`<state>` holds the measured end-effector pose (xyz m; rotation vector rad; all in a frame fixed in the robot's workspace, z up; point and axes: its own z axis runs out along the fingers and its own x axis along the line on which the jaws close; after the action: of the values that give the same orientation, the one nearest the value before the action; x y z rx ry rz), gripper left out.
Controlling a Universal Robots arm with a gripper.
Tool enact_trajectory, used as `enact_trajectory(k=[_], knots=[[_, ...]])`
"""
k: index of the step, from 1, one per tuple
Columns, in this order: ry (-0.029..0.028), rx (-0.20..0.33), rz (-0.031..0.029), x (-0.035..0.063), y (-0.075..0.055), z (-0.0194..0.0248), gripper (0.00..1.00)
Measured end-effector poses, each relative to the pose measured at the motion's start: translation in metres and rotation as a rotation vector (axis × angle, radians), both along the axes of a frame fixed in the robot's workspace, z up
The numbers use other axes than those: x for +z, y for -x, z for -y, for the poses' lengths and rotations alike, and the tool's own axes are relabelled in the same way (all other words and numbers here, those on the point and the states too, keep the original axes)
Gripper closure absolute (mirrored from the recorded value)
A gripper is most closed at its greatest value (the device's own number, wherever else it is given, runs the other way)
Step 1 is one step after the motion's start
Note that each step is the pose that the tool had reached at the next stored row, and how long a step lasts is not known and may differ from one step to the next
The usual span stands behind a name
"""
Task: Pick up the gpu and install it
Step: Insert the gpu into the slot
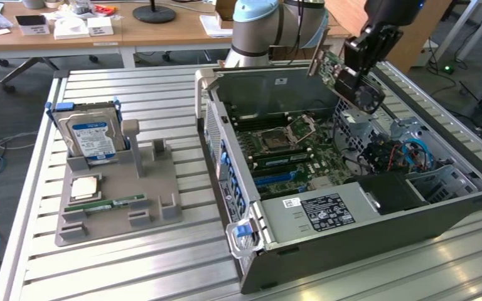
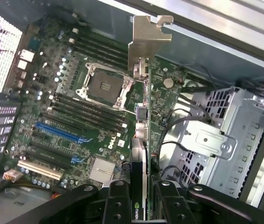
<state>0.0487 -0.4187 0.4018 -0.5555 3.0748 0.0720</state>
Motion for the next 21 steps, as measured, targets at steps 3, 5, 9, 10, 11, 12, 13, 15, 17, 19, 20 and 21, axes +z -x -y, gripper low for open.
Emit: enact_trajectory(k=[3, 5, 9, 10, 11, 12, 13, 15, 17, 19, 20, 21], knots=[[0.0001, 0.048, 0.0000, -0.0001, 0.0000, 0.0000, 0.74], [0.0000, 0.082, 0.0000, -0.0003, 0.0000, 0.0000, 0.74], [0.0000, 0.148, 0.0000, -0.0005, 0.0000, 0.0000, 0.74], [0.0000, 0.164, 0.0001, -0.0006, 0.0000, 0.0000, 0.74], [0.0000, 0.181, 0.0000, -0.0007, 0.0000, 0.0000, 0.74], [0.0000, 0.198, 0.0000, -0.0007, 0.0000, 0.0000, 0.74], [0.0001, 0.214, 0.0000, -0.0008, 0.0000, 0.0000, 0.74], [0.0000, 0.247, 0.0000, -0.0010, 0.0000, 0.0000, 0.74], [0.0000, 0.281, 0.0001, -0.0011, 0.0000, 0.0000, 0.74], [0.0000, 0.316, 0.0000, -0.0013, 0.0000, 0.0000, 0.74], [0.0001, 0.332, 0.0000, -0.0014, 0.0000, 0.0000, 0.74], [0.0001, 0.349, 0.0000, -0.0014, 0.0000, 0.0000, 0.74]])
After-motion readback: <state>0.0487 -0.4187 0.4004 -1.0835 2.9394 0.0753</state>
